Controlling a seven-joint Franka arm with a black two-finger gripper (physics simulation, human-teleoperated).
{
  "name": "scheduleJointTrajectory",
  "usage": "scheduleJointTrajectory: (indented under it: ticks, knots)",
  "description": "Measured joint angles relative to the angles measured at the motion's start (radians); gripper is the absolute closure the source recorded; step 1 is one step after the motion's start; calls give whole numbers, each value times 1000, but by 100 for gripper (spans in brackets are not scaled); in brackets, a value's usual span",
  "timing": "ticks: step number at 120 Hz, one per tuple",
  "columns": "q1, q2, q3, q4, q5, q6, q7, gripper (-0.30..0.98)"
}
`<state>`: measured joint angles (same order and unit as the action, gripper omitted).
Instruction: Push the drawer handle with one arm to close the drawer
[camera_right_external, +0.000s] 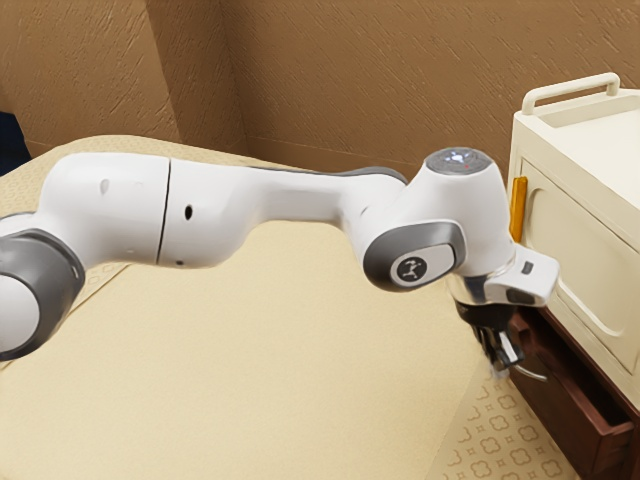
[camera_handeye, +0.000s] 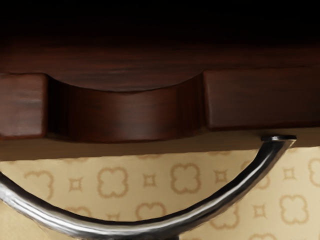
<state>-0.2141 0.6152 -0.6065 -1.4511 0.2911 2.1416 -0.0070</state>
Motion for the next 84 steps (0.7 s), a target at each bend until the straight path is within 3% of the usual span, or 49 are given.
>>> scheduleJointTrajectory:
  ticks: [84]
  knots:
    - [-29, 83, 32, 77, 8, 143, 47, 79]
